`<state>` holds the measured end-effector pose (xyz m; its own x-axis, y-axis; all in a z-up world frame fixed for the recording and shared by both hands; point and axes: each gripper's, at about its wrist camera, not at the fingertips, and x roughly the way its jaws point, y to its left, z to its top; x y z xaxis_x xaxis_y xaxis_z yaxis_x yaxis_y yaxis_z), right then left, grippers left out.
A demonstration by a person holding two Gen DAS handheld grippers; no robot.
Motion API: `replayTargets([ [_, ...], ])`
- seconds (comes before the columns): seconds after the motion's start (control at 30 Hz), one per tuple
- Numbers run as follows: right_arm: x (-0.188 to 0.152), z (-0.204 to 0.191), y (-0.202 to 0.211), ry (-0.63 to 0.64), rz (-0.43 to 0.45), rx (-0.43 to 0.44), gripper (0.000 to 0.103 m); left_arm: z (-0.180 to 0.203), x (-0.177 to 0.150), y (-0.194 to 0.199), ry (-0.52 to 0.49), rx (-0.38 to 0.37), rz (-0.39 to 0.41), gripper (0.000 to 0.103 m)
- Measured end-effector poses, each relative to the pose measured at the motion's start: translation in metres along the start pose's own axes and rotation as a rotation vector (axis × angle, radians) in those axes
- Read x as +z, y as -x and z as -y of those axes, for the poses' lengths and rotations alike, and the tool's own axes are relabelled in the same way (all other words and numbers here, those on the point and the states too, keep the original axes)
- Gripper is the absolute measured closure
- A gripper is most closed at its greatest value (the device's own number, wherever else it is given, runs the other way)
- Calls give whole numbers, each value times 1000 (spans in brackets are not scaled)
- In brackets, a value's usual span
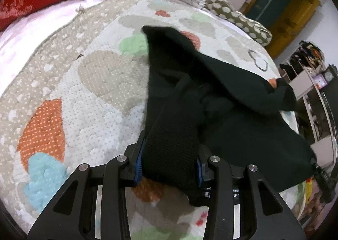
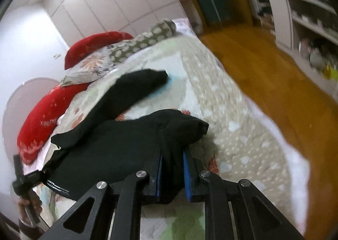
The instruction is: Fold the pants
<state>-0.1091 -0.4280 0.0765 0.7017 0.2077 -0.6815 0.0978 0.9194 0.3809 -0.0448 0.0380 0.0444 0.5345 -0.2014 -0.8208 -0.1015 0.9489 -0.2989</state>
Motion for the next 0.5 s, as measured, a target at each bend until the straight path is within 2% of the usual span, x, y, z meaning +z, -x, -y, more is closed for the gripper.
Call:
replayTargets([
  [0.07, -3, 0, -8, 22, -30, -38, 87, 1, -4, -2, -6, 8, -8, 67],
  [0.13, -9, 12, -28, -11, -104, -92, 87, -4, -6, -14, 18, 14, -47, 66],
  [0.2, -15, 21, -38, -60, -152, -95, 86, -11, -9, -13, 55, -9, -48, 63],
  [0.3, -9, 18, -25, -47, -118, -119, 78, -15, -12, 0, 66, 13, -41, 56],
  [0.37, -3, 15, -16, -23, -98, -170, 66, -19, -13, 7, 80, 26, -35, 54],
  [0.5, 9, 7, 4, 3, -33, -204, 66, -13, -14, 21, 50, 71, -11, 54],
])
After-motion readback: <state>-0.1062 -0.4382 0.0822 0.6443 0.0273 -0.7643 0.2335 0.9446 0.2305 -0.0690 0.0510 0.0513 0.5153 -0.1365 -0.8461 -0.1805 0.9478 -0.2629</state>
